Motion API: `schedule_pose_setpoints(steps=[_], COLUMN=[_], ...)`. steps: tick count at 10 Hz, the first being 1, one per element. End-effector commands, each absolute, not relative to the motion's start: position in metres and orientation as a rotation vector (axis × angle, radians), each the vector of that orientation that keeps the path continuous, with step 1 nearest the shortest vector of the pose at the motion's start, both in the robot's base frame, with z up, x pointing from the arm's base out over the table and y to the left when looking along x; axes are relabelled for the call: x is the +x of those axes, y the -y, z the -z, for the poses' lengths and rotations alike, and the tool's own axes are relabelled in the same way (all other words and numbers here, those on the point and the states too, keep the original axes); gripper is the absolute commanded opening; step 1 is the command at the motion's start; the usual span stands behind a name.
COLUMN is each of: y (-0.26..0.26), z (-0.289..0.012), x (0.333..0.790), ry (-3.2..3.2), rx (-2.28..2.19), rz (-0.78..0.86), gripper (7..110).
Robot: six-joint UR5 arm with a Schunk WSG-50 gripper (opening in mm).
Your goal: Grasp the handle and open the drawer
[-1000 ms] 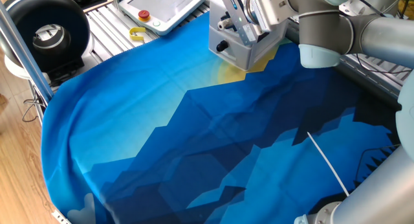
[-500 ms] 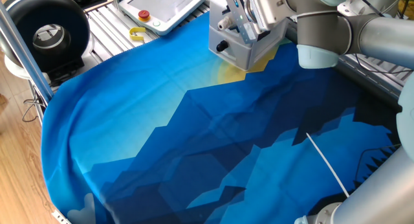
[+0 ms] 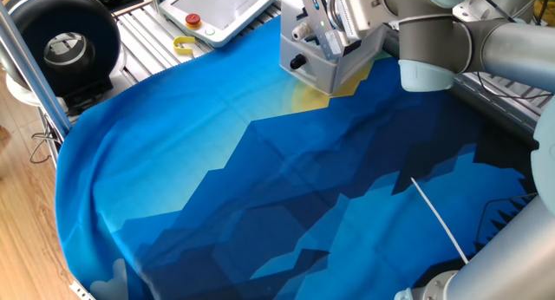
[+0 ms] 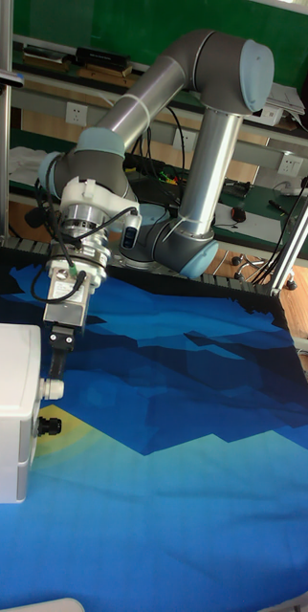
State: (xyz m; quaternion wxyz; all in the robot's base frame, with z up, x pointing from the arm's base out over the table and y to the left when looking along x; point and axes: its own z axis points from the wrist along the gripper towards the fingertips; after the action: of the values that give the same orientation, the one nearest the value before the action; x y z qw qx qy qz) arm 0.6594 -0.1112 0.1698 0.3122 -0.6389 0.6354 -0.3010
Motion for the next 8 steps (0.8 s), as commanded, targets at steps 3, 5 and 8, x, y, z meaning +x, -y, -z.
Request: schedule_pose_setpoints(steps=[3,5,8], y=[0.112,0.116,0.122], z=[-0.171,-0.172,-0.172], x=[0.659,0.66,0.663], ry=[-1.654,-1.654,-1.659], rx=[-1.711,-1.716,-1.702], rz=[0.799,0.822,0.852], gripper=[44,44,22])
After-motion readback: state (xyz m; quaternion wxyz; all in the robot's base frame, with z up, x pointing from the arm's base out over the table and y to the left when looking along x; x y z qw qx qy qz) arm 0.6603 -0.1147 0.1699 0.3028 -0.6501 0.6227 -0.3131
